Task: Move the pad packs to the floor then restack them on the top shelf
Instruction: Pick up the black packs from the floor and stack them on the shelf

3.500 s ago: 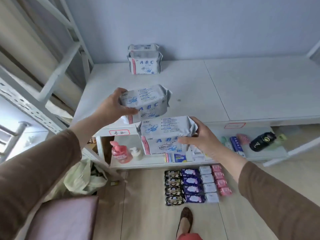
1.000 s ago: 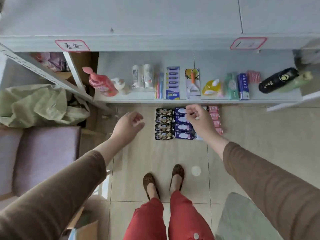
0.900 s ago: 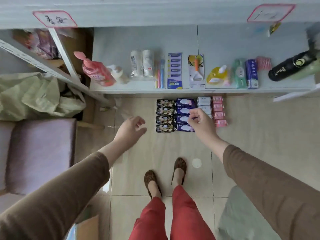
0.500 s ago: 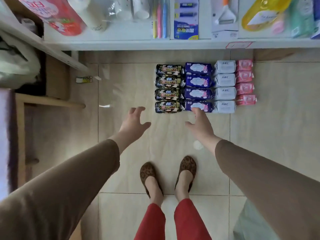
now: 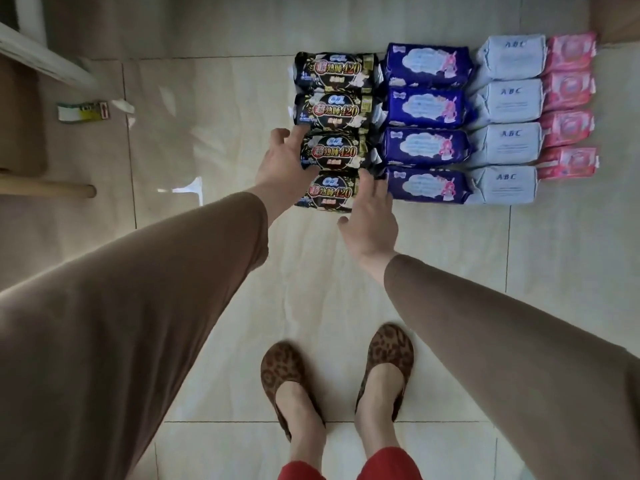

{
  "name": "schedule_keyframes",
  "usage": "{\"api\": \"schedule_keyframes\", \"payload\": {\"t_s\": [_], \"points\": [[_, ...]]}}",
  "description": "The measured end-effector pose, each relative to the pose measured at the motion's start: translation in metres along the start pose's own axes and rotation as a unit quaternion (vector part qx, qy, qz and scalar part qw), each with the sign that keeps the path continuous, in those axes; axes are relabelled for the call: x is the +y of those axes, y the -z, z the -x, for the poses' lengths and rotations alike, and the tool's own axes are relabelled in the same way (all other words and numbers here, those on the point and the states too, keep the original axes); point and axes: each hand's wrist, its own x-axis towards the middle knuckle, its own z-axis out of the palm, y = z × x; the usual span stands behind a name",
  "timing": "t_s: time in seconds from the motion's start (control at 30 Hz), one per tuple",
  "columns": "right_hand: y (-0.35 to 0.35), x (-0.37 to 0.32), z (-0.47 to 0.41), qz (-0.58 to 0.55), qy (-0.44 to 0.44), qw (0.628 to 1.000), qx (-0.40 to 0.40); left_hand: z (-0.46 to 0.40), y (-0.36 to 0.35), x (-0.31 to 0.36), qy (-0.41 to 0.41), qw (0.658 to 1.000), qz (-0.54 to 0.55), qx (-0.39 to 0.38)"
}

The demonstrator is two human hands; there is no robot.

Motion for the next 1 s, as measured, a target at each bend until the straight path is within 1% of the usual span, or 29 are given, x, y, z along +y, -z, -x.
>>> {"api": "schedule_keyframes", "payload": {"t_s": [0.1,0.17,0.3,0.4,0.5,0.57,0.63,0.73,0.87,1.0], "points": [[-0.015,0.006,-0.003,0.077,0.024,0.996,0.031,-0.011,-0.011,-0.004,-0.006,1.0,0.0,0.001],[-0.024,0.01,-0.005,0.104,0.037,0.993,0.049,-0.016,-0.019,-0.006,-0.007,1.0,0.003,0.002],[-0.042,0.011,-0.007,0.05,0.062,0.995,0.066,-0.021,-0.028,-0.011,-0.011,1.0,0.015,-0.007],[-0.045,0.015,-0.009,-0.013,0.088,0.995,0.037,-0.017,-0.03,-0.015,-0.018,1.0,0.017,-0.002],[-0.037,0.023,-0.004,-0.05,0.117,0.992,-0.022,-0.001,-0.02,-0.02,-0.021,1.0,-0.012,0.003],[-0.022,0.025,0.009,-0.104,0.109,0.986,-0.063,0.017,-0.003,-0.022,-0.016,1.0,-0.018,0.0],[0.004,0.022,0.026,-0.151,0.084,0.979,-0.106,0.04,0.023,-0.018,-0.005,1.0,-0.008,0.001],[0.066,0.011,0.059,-0.173,0.068,0.97,-0.157,0.084,0.081,0.001,-0.003,1.0,0.006,0.002],[0.19,-0.022,0.102,-0.246,0.045,0.948,-0.197,0.146,0.183,0.053,-0.02,1.0,-0.002,0.017],[0.33,-0.069,0.144,-0.265,0.061,0.942,-0.195,0.208,0.3,0.127,-0.046,0.997,0.025,0.051]]}}
